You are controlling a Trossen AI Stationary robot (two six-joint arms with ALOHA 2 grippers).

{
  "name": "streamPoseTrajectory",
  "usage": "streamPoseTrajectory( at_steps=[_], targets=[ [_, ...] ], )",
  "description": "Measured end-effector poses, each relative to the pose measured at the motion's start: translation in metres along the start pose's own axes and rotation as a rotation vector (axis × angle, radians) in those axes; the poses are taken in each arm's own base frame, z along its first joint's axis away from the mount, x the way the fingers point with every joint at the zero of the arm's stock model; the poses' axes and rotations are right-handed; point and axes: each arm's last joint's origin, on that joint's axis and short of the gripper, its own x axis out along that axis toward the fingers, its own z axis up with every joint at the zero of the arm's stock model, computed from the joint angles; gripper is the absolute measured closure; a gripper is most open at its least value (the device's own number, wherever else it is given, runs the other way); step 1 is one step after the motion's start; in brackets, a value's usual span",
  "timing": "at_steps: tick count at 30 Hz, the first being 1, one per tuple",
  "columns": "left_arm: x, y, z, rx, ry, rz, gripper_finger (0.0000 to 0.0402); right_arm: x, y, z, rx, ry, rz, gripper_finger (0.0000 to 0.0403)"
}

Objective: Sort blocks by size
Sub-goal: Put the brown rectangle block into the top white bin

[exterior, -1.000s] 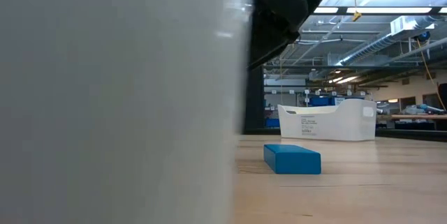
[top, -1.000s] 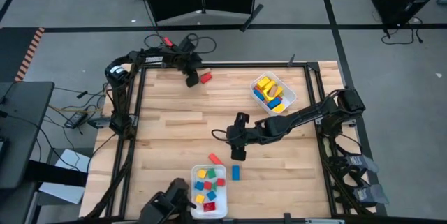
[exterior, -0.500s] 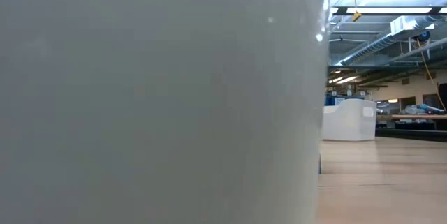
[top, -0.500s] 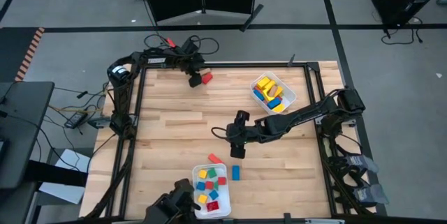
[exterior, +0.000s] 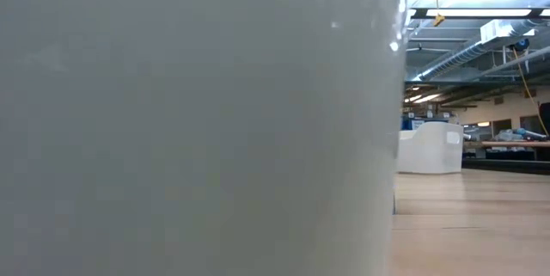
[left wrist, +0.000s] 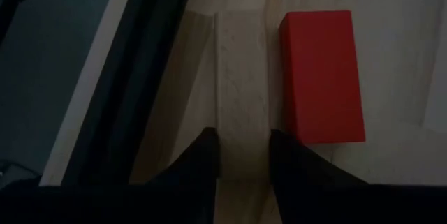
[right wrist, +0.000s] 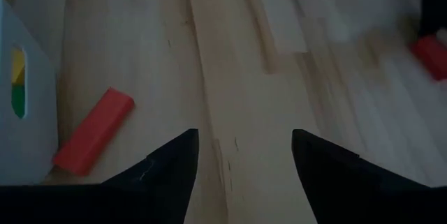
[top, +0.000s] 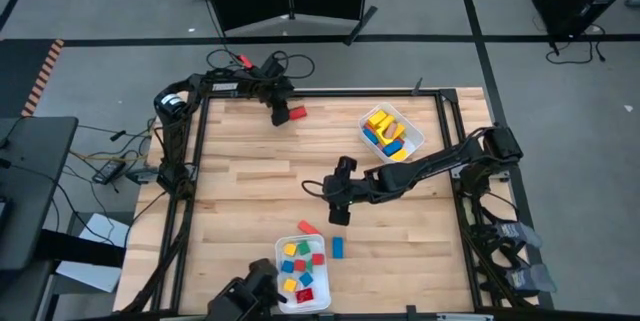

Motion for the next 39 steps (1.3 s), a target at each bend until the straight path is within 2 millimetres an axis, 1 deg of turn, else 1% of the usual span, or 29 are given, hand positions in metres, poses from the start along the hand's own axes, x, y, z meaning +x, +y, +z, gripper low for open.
streamPoseTrajectory(
  at_steps=[3, 7, 10, 13, 15, 19, 21, 23, 26, 28, 31, 36, 39],
  targets=[
    [-0.001, 0.001, -0.002, -0.017, 0.02, 0.0, 0.0297, -0.004, 0.0, 0.007, -0.008, -0.026, -0.009, 0.0162],
    [-0.011, 0.004, -0.004, -0.046, 0.044, -0.015, 0.0298, -0.018, -0.003, 0.018, -0.019, -0.075, -0.02, 0.0161],
    [-0.03, 0.001, -0.003, -0.054, 0.06, -0.009, 0.0298, -0.037, -0.01, 0.026, -0.013, -0.13, -0.045, 0.0164],
    [-0.059, -0.006, 0.011, -0.017, -0.017, 0.019, 0.0298, -0.065, -0.02, 0.034, -0.002, -0.209, -0.094, 0.0166],
    [-0.073, -0.017, 0.02, 0.011, -0.053, 0.018, 0.0298, -0.087, -0.027, 0.04, 0.003, -0.276, -0.133, 0.0167],
    [-0.086, -0.052, 0.043, 0.038, -0.126, -0.008, 0.0298, -0.136, -0.044, 0.048, 0.032, -0.422, -0.24, 0.0165],
    [-0.086, -0.075, 0.057, 0.045, -0.174, -0.03, 0.0298, -0.159, -0.052, 0.05, 0.06, -0.502, -0.28, 0.0165],
    [-0.081, -0.098, 0.068, 0.034, -0.201, -0.056, 0.0298, -0.18, -0.06, 0.052, 0.085, -0.575, -0.291, 0.0167],
    [-0.072, -0.128, 0.088, -0.004, -0.218, -0.083, 0.0298, -0.201, -0.066, 0.054, 0.107, -0.657, -0.285, 0.0171],
    [-0.07, -0.139, 0.105, -0.044, -0.237, -0.092, 0.0298, -0.209, -0.067, 0.055, 0.111, -0.689, -0.28, 0.0173],
    [-0.064, -0.151, 0.13, -0.08, -0.26, -0.113, 0.0298, -0.212, -0.066, 0.055, 0.098, -0.704, -0.276, 0.0177],
    [-0.052, -0.162, 0.164, -0.121, -0.294, -0.141, 0.0298, -0.202, -0.06, 0.056, 0.068, -0.68, -0.28, 0.0182],
    [-0.037, -0.166, 0.178, -0.139, -0.301, -0.152, 0.0298, -0.198, -0.057, 0.058, 0.065, -0.677, -0.278, 0.0184]
  ],
)
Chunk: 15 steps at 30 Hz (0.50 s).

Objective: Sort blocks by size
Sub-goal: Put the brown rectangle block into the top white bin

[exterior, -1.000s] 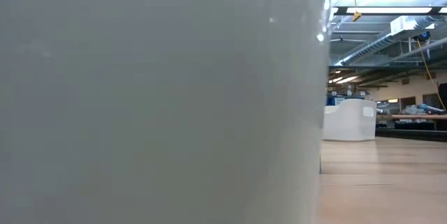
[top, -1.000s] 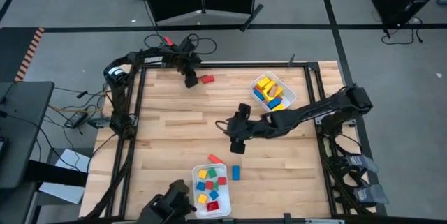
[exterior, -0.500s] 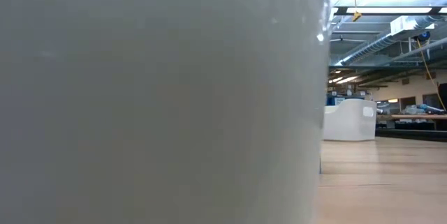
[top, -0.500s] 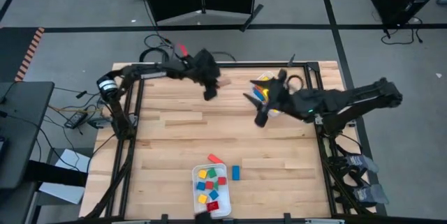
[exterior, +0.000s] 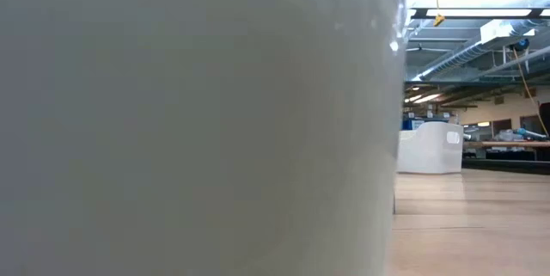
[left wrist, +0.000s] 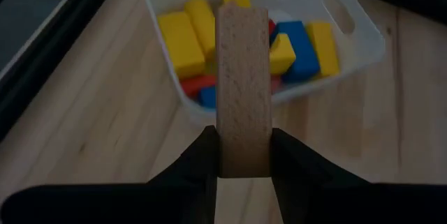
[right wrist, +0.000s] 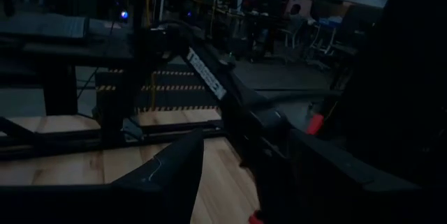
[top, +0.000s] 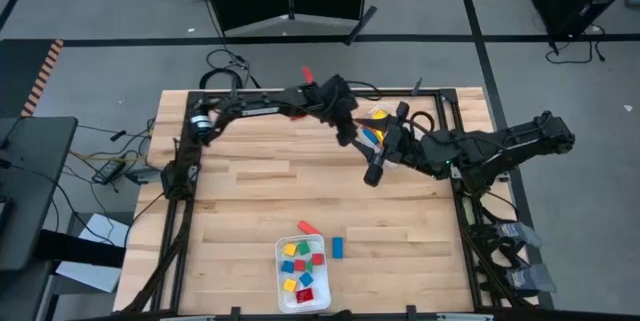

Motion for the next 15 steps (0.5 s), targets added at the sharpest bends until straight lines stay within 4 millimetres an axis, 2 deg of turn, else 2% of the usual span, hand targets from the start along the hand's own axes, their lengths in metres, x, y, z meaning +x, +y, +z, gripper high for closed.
streamPoseTrajectory(
  at_steps=[9, 14, 15],
  targets=[
    [0.045, 0.006, 0.01, -0.065, -0.006, 0.002, 0.0298, -0.002, 0.005, 0.004, -0.015, -0.035, 0.019, 0.0183],
    [0.056, 0.007, 0.015, -0.072, -0.038, -0.016, 0.0296, -0.002, 0.005, 0.004, -0.023, -0.039, 0.02, 0.0186],
    [0.058, 0.007, 0.015, -0.073, -0.038, -0.025, 0.0286, -0.002, 0.005, 0.004, -0.026, -0.039, 0.02, 0.0187]
  ],
)
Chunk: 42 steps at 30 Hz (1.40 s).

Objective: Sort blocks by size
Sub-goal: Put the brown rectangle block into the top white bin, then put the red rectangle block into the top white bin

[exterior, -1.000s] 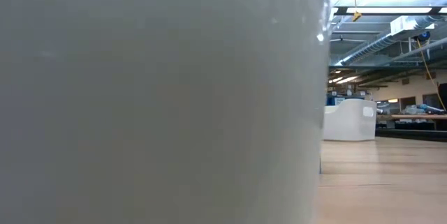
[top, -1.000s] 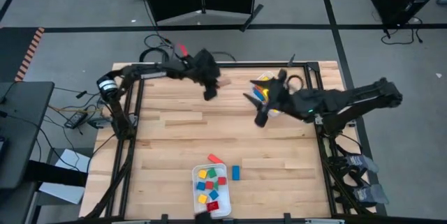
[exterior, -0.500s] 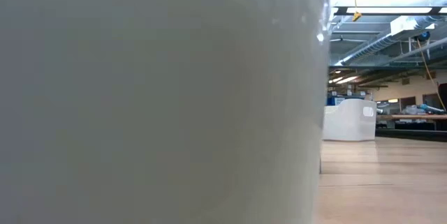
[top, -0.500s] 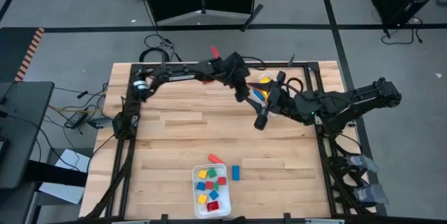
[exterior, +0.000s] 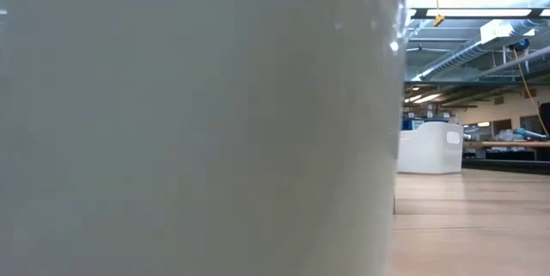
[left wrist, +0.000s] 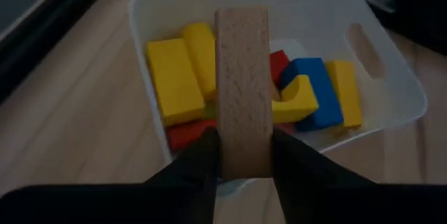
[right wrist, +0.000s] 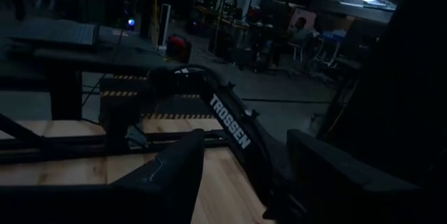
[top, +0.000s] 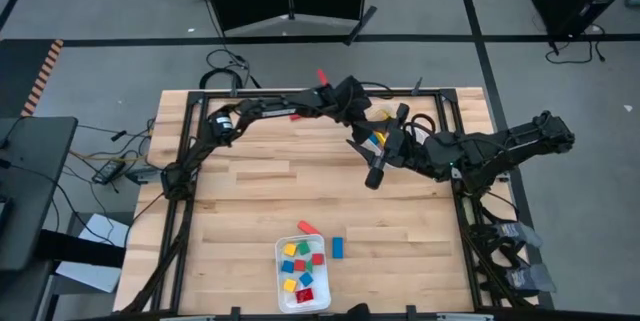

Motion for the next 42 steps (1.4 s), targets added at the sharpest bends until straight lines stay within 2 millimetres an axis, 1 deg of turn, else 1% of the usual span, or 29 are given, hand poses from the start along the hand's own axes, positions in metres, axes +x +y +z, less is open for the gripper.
streamPoseTrajectory(
  at_steps=[1, 6, 8, 10, 12, 14, 16, 18, 19, 21, 25, 28, 31, 33, 35, 39, 42],
  targets=[
    [0.001, 0.0, 0.001, 0.002, -0.008, -0.015, 0.0271, 0.0, 0.0, 0.0, -0.003, 0.0, 0.0, 0.0188],
    [0.0, -0.003, 0.005, 0.023, -0.045, -0.03, 0.0173, 0.0, 0.0, 0.0, -0.012, 0.0, 0.001, 0.0189],
    [-0.002, -0.005, 0.008, 0.047, -0.058, -0.05, 0.0144, -0.001, 0.001, 0.0, -0.018, 0.0, 0.004, 0.0187],
    [-0.009, -0.004, 0.013, 0.06, -0.078, -0.06, 0.0127, -0.002, 0.002, 0.0, -0.02, -0.001, 0.011, 0.0185],
    [-0.021, -0.003, 0.021, 0.08, -0.121, -0.06, 0.0124, -0.004, 0.005, 0.0, -0.029, 0.004, 0.027, 0.0183],
    [-0.042, 0.001, 0.029, 0.083, -0.162, -0.049, 0.0132, -0.009, 0.011, -0.002, -0.049, 0.018, 0.053, 0.0182],
    [-0.065, 0.008, 0.036, 0.083, -0.233, -0.035, 0.0151, -0.014, 0.016, -0.005, -0.064, 0.044, 0.069, 0.0181],
    [-0.088, 0.016, 0.034, 0.073, -0.269, -0.02, 0.0174, -0.018, 0.023, -0.01, -0.059, 0.062, 0.087, 0.0181],
    [-0.099, 0.019, 0.031, 0.071, -0.288, -0.011, 0.0186, -0.019, 0.026, -0.016, -0.059, 0.07, 0.096, 0.0181],
    [-0.12, 0.025, 0.018, 0.061, -0.301, 0.007, 0.0211, -0.021, 0.034, -0.029, -0.063, 0.096, 0.115, 0.0182],
    [-0.167, 0.033, -0.016, 0.049, -0.325, 0.046, 0.0249, -0.02, 0.047, -0.067, 0.01, 0.178, 0.146, 0.0181],
    [-0.198, 0.037, -0.042, 0.059, -0.293, 0.136, 0.0261, -0.014, 0.057, -0.101, 0.095, 0.292, 0.223, 0.0179],
    [-0.221, 0.041, -0.065, 0.037, -0.225, 0.218, 0.0263, -0.007, 0.072, -0.129, 0.138, 0.425, 0.314, 0.0178],
    [-0.233, 0.042, -0.076, 0.016, -0.186, 0.241, 0.0262, 0.0, 0.086, -0.145, 0.125, 0.501, 0.363, 0.0178],
    [-0.24, 0.042, -0.086, -0.002, -0.167, 0.259, 0.0262, 0.008, 0.099, -0.159, 0.091, 0.574, 0.406, 0.0175],
    [-0.248, 0.04, -0.104, -0.037, -0.114, 0.258, 0.0261, 0.021, 0.121, -0.176, 0.062, 0.659, 0.473, 0.016],
    [-0.259, 0.034, -0.117, -0.054, -0.137, 0.247, 0.0261, 0.026, 0.132, -0.191, -0.022, 0.698, 0.493, 0.0144]
  ],
)
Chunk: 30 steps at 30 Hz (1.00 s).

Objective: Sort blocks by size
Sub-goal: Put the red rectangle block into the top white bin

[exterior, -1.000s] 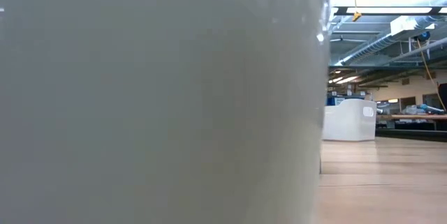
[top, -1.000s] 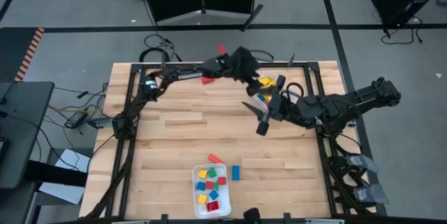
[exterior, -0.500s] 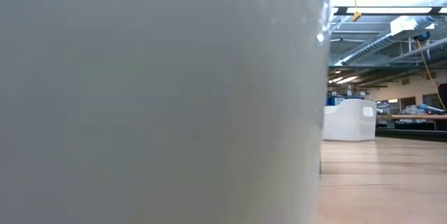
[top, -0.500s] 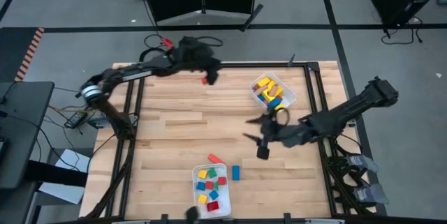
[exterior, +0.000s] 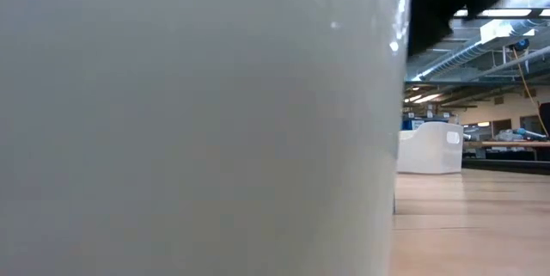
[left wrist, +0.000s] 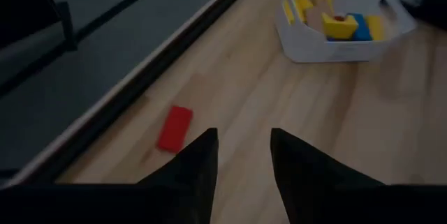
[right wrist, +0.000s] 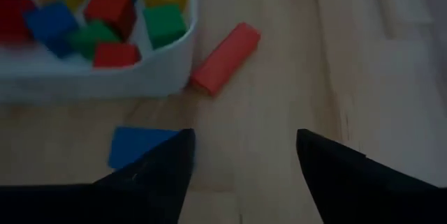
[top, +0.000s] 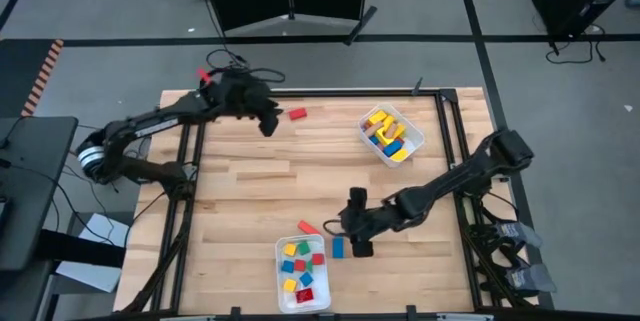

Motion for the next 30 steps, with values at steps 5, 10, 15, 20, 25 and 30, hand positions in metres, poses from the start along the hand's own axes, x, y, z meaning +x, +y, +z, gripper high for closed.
streamPoseTrajectory(
  at_steps=[5, 10, 15, 20, 25, 30],
  targets=[
    [-0.025, -0.002, -0.021, -0.086, -0.072, -0.01, 0.0261, 0.018, -0.008, -0.003, -0.128, 0.032, -0.015, 0.0118],
    [-0.044, -0.008, -0.045, -0.135, -0.125, -0.04, 0.0261, 0.031, -0.024, -0.001, -0.143, 0.061, 0.036, 0.0113],
    [-0.055, -0.013, -0.061, -0.163, -0.165, -0.068, 0.0261, 0.043, -0.024, 0.003, -0.226, -0.004, 0.07, 0.0114],
    [-0.06, -0.016, -0.067, -0.172, -0.168, -0.089, 0.0261, 0.065, -0.027, -0.005, -0.346, 0.0, 0.129, 0.0106],
    [-0.059, -0.02, -0.067, -0.161, -0.165, -0.101, 0.0261, 0.075, -0.032, -0.002, -0.422, -0.067, 0.156, 0.0095],
    [-0.059, -0.021, -0.067, -0.158, -0.165, -0.098, 0.0261, 0.084, -0.039, 0.003, -0.407, -0.117, 0.188, 0.0088]
  ],
)
